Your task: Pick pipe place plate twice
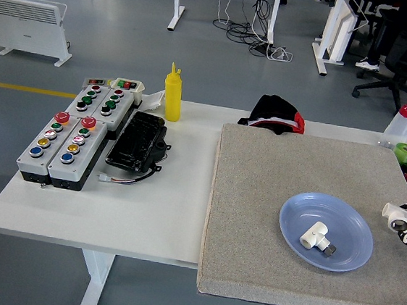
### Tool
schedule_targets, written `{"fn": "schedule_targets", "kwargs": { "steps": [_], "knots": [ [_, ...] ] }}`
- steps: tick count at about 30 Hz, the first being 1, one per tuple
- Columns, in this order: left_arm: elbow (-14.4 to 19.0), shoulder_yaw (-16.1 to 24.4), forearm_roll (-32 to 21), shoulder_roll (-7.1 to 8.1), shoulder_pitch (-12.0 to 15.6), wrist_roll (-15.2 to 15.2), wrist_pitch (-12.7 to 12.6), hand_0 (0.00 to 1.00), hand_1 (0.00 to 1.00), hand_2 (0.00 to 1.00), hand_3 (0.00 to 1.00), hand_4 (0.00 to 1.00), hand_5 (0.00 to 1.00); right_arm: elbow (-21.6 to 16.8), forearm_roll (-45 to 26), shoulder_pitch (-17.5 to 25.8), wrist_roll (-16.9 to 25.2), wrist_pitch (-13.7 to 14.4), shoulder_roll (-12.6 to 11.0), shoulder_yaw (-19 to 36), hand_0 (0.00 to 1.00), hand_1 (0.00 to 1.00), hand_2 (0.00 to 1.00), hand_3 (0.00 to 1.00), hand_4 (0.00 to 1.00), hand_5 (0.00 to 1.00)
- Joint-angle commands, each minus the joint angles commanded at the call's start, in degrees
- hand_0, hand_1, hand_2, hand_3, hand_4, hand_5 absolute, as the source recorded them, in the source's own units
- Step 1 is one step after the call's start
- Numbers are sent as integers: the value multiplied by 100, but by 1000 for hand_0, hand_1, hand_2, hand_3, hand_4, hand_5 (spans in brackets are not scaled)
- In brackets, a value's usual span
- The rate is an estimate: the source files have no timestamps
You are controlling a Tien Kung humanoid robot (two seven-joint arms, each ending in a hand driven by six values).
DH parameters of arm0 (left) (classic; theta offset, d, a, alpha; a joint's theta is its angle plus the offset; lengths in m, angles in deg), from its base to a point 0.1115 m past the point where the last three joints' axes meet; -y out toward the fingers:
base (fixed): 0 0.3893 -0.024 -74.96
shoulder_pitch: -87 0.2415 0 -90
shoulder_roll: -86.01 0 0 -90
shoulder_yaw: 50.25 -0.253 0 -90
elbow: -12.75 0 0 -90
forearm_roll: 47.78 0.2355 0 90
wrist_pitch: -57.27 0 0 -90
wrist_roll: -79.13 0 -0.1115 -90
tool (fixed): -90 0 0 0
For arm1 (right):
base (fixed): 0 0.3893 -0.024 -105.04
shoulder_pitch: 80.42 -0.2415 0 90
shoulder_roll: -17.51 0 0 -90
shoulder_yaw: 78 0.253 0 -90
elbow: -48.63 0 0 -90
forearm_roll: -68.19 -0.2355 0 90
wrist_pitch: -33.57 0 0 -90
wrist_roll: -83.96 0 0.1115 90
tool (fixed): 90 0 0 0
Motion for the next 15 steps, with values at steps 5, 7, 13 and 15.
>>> {"fn": "schedule_targets", "kwargs": {
  "steps": [5,7,13,15],
  "knots": [
    [2,11,12,0,22,6,-12,616,686,710,583,466,998,-180,168,33,96,113,-99,255,434,511,522,646,561,214],
    [2,7,7,0,26,5,-15,616,686,710,583,466,998,-256,242,38,105,127,-139,361,434,511,522,646,561,214],
    [-3,-23,-53,0,14,-16,-20,617,686,710,583,465,998,-641,573,16,172,257,-312,714,435,510,522,642,545,205],
    [-2,-21,-40,0,17,-5,-19,617,686,710,583,465,998,-849,738,11,186,327,-358,848,435,510,522,642,545,205]
  ]
}}
